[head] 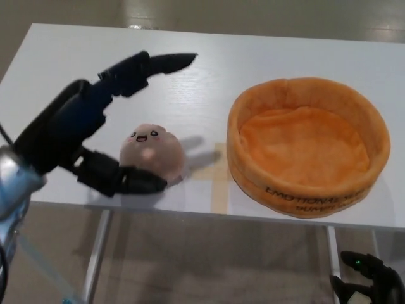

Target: Use the left hand to pick up the pink round toy on the left and place it inside the orange plate on the desk.

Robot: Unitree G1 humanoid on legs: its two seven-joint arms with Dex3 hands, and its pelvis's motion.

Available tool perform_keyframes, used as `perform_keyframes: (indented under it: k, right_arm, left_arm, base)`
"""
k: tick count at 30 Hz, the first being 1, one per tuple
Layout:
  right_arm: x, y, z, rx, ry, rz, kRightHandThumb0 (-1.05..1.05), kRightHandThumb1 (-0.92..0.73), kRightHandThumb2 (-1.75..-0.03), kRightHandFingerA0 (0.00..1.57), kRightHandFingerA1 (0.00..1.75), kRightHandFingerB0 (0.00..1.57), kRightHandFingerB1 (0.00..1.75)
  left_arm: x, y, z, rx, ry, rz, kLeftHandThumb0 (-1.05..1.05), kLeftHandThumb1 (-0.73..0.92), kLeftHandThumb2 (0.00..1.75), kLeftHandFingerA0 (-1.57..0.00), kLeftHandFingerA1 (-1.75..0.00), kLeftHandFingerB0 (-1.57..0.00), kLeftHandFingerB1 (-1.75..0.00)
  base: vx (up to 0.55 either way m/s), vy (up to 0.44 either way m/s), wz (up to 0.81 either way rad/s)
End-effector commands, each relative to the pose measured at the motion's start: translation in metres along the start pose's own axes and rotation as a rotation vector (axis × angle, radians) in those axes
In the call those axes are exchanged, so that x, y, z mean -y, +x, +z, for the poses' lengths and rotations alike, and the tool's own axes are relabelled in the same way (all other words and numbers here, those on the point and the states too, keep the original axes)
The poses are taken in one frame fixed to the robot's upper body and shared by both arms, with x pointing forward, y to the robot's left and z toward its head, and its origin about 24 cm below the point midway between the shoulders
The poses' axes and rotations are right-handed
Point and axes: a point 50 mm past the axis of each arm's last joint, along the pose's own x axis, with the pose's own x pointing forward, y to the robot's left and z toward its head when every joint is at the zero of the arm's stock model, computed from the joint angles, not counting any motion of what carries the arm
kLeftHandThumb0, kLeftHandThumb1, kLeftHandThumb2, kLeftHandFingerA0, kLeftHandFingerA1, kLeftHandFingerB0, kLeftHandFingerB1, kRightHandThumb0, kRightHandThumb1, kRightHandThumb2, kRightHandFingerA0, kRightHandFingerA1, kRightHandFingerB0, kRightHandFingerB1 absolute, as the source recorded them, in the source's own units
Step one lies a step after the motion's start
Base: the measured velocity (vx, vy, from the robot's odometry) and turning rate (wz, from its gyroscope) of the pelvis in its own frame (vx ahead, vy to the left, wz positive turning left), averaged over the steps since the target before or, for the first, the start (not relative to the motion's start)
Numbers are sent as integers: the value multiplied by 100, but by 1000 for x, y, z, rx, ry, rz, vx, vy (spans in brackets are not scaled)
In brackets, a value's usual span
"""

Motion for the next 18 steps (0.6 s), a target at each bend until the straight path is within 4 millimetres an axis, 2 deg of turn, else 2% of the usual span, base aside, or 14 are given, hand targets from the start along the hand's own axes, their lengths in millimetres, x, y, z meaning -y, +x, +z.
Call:
perform_keyframes:
  k: [1, 9, 10, 11, 13, 14, 15, 16, 17, 18]
  right_arm:
    - [1, -2, -8, -43, 3, 5, -42, -63, -59, 40, 58, 42, 44]
    - [0, -3, -11, -51, -9, 2, -44, -63, -58, 44, 58, 44, 44]
    - [0, -3, -11, -50, -9, 5, -42, -63, -58, 43, 57, 44, 45]
    - [0, -3, -11, -51, -5, 7, -41, -64, -58, 42, 57, 43, 44]
    - [0, -3, -11, -53, 1, 9, -41, -64, -58, 42, 57, 43, 44]
    - [0, -3, -11, -56, 0, 5, -41, -63, -58, 43, 55, 45, 44]
    - [0, -3, -12, -57, -1, 4, -41, -63, -58, 43, 55, 45, 44]
    - [0, -3, -12, -61, 3, 10, -42, -63, -59, 40, 54, 43, 43]
    - [0, -4, -13, -62, 3, 13, -40, -63, -59, 41, 54, 43, 43]
    - [0, -4, -13, -63, 2, 13, -40, -63, -59, 41, 54, 43, 43]
  left_arm:
    - [9, 25, -41, -145, 234, 0, -56, 37, 68, -8, -22, -11, -37]
    - [24, 31, -74, -307, 311, -86, -55, 36, 69, -6, -21, -12, -38]
    - [29, 31, -80, -340, 310, -101, -53, 42, 53, -5, -24, -18, -29]
    - [31, 30, -83, -357, 311, -107, -55, 36, 69, -6, -21, -13, -39]
    - [33, 30, -86, -363, 316, -109, -55, 36, 69, -6, -21, -13, -39]
    - [40, 26, -93, -415, 303, -128, -52, 41, 53, -2, -23, -19, -30]
    - [42, 26, -96, -429, 300, -134, -52, 41, 53, -2, -23, -19, -30]
    - [47, 22, -100, -456, 292, -153, -52, 35, 68, -6, -18, -13, -37]
    - [51, 19, -104, -473, 292, -169, -51, 42, 53, 0, -24, -17, -29]
    - [53, 17, -105, -479, 294, -176, -51, 42, 53, 0, -24, -17, -29]
  base:
    - [0, 0, 0]
    - [0, 0, 0]
    - [0, 0, 0]
    - [0, 0, 0]
    - [0, 0, 0]
    - [0, 0, 0]
    - [0, 0, 0]
    - [0, 0, 0]
    - [0, 0, 0]
    - [0, 0, 0]
